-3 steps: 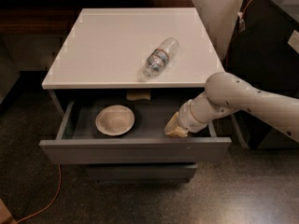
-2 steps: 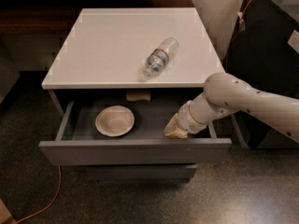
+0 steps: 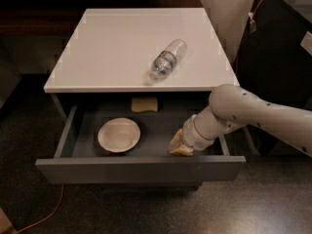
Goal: Place water bottle into top drawer
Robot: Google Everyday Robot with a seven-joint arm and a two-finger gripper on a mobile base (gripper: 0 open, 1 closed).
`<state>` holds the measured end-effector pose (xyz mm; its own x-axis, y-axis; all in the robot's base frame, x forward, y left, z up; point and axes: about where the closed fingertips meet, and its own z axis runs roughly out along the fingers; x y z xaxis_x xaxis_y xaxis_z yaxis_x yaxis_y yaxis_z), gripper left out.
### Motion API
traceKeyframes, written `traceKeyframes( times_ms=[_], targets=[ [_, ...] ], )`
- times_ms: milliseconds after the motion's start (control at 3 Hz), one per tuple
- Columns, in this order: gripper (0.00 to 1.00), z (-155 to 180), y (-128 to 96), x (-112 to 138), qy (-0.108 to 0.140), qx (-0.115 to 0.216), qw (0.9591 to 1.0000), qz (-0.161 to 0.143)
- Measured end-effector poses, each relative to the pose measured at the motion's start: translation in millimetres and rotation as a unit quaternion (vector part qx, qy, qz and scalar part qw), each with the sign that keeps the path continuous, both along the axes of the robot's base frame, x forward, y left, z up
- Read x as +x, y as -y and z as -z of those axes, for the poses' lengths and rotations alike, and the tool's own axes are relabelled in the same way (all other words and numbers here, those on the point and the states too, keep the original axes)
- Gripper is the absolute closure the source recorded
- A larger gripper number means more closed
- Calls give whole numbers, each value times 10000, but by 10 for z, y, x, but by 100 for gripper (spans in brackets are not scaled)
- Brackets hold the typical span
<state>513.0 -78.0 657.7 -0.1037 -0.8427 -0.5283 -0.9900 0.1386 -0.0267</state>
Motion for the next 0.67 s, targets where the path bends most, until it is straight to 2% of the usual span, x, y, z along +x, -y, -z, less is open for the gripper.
traceKeyframes(
  times_ms=[333, 667],
  targets=[
    [100, 0, -40, -151, -57, 15, 10000, -50],
    [100, -90, -78, -313, -10, 51, 9999, -100]
  ],
)
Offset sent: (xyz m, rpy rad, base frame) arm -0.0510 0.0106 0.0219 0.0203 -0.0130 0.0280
